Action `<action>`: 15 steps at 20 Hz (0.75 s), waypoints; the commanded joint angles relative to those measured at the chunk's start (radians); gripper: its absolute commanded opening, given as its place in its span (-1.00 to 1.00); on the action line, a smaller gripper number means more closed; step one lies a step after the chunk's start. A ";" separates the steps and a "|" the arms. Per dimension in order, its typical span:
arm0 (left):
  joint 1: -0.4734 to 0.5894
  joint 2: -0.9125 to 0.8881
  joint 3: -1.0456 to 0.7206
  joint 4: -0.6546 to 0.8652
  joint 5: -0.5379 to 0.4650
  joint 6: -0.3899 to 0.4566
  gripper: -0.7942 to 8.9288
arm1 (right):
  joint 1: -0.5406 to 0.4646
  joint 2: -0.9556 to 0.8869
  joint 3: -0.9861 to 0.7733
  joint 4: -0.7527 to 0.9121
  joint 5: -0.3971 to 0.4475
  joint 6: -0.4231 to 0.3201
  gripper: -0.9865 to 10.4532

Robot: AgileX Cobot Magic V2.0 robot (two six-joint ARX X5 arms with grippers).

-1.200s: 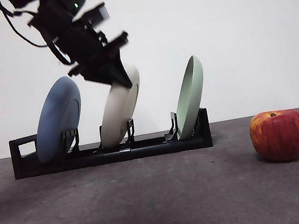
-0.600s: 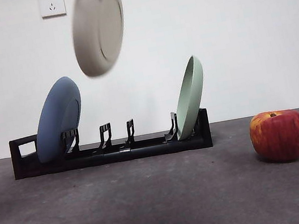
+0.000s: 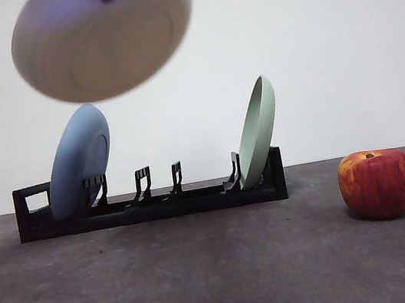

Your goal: Take the yellow plate from the plate rack,put the plate on the table,take the apple from the table,put the apple in the plate

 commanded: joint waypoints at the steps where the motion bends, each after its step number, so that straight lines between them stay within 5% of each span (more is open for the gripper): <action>1: -0.066 0.010 -0.149 0.056 -0.067 -0.011 -0.85 | 0.000 0.005 0.005 0.006 -0.003 0.003 0.21; 7: -0.216 0.065 -0.449 0.315 -0.211 -0.013 -0.85 | 0.000 0.024 0.005 0.018 -0.008 0.003 0.21; 15: -0.248 0.319 -0.463 0.403 -0.282 -0.071 -0.85 | 0.000 0.037 0.005 0.016 -0.022 0.004 0.21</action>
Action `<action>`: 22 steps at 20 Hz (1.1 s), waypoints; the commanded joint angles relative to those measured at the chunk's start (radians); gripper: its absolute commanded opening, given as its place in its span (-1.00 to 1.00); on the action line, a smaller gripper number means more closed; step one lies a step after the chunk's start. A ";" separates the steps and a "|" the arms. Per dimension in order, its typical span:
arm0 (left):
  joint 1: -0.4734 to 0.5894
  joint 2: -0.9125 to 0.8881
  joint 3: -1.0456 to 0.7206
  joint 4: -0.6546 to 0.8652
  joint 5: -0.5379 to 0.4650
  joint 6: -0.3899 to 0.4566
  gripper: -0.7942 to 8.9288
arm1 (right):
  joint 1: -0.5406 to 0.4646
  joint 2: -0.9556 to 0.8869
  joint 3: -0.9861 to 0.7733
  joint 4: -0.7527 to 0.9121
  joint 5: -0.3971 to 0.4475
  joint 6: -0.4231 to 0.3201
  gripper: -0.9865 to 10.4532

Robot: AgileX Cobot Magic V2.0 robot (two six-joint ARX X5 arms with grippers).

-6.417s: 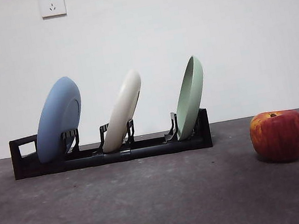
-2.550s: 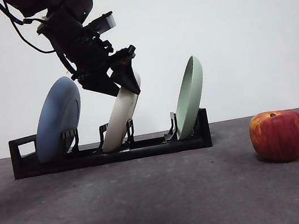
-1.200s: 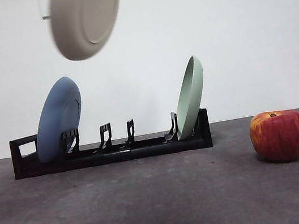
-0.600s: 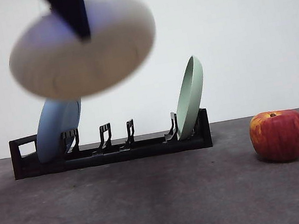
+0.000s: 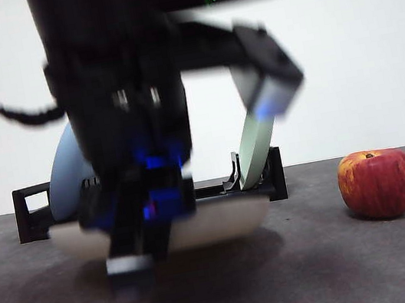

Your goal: Take the yellow plate from the plate rack,put the plate on the table,take the apple from the table,put the apple in the plate

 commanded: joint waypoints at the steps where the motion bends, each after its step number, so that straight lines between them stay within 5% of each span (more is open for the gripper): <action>1: -0.004 0.052 -0.006 0.014 -0.020 -0.070 -0.85 | 0.000 0.000 0.005 0.007 -0.005 0.004 0.21; 6: -0.030 0.082 -0.006 0.059 -0.017 -0.154 -0.85 | 0.000 0.000 0.005 0.008 -0.005 0.003 0.21; 10: -0.035 0.082 -0.006 0.044 0.117 -0.195 -0.82 | 0.000 0.000 0.005 0.011 -0.005 0.004 0.21; 14: -0.035 0.081 0.000 0.037 0.132 -0.196 -0.36 | 0.000 0.000 0.005 0.004 -0.005 0.004 0.21; 22: -0.031 0.012 0.158 -0.097 0.131 -0.240 -0.36 | 0.000 0.000 0.005 -0.007 -0.005 0.004 0.21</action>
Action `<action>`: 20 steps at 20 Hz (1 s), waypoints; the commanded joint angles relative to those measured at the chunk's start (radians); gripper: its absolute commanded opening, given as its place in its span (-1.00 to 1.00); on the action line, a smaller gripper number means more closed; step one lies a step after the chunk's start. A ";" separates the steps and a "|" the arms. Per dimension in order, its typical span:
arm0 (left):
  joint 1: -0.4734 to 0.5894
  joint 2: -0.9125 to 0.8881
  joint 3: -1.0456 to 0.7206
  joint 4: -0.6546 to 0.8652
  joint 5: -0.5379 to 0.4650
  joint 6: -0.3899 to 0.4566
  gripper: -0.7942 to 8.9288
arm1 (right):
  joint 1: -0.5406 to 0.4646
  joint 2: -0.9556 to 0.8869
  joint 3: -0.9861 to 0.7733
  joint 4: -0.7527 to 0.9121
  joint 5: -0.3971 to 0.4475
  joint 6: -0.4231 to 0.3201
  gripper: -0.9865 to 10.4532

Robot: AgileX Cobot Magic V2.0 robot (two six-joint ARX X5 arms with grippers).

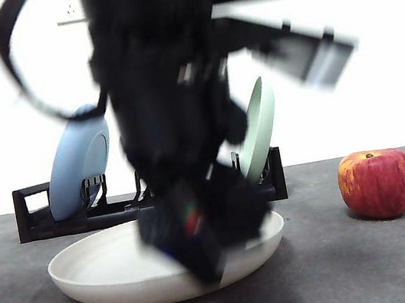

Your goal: Take the yellow plate from the plate rack,put the plate on the table,take the apple from the table,put the apple in the plate

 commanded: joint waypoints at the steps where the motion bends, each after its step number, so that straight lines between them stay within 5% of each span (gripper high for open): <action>1: -0.001 -0.069 0.075 -0.039 -0.003 -0.046 -0.35 | 0.000 0.000 0.005 0.003 -0.005 0.004 0.21; 15: 0.180 -0.845 0.266 -0.111 -0.003 -0.285 -0.40 | 0.059 0.241 0.005 0.125 0.031 0.007 0.21; 18: 0.179 -0.955 0.266 -0.151 -0.003 -0.323 -0.86 | 0.140 0.364 0.005 0.183 0.124 0.008 0.22; 20: 0.179 -0.996 0.266 -0.197 -0.003 -0.343 -0.85 | 0.181 0.445 0.005 0.214 0.201 0.007 0.22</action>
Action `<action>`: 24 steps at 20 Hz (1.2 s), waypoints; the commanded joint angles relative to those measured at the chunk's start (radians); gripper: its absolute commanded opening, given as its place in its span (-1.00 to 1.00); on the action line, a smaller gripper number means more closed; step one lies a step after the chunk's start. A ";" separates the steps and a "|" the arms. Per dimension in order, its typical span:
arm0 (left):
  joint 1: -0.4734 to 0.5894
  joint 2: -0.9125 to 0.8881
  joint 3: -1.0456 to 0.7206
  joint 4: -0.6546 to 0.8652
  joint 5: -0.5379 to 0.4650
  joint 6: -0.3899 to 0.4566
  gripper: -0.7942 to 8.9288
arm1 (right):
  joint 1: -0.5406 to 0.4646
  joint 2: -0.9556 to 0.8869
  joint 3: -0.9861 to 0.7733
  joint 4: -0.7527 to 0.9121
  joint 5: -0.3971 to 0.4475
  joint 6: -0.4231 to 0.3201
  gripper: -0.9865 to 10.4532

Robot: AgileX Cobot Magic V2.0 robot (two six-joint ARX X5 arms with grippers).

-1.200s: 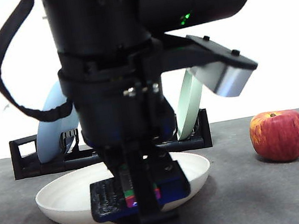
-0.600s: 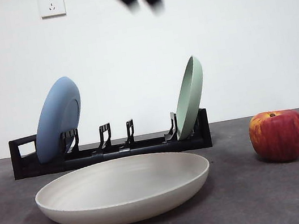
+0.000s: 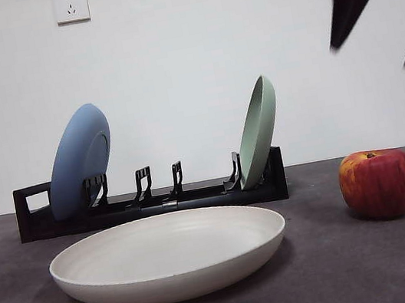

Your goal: Take the yellow plate from the plate rack,put the plate on the table,take the apple from the table,put the apple in the plate

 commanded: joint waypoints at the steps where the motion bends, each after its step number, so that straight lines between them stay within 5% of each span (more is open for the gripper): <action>1: 0.002 -0.022 -0.005 -0.051 -0.002 -0.041 -0.85 | 0.035 0.080 0.004 0.029 0.061 0.004 0.22; 5: 0.002 -0.043 -0.005 -0.127 -0.002 -0.066 -0.85 | 0.062 0.204 0.004 0.070 0.140 0.004 0.22; 18: 0.002 -0.037 -0.005 -0.144 -0.002 -0.066 -0.85 | 0.102 0.407 0.004 0.124 0.166 0.032 0.18; 24: 0.002 -0.037 -0.005 -0.152 -0.002 -0.066 -0.85 | 0.108 0.410 0.004 0.120 0.187 0.039 -0.87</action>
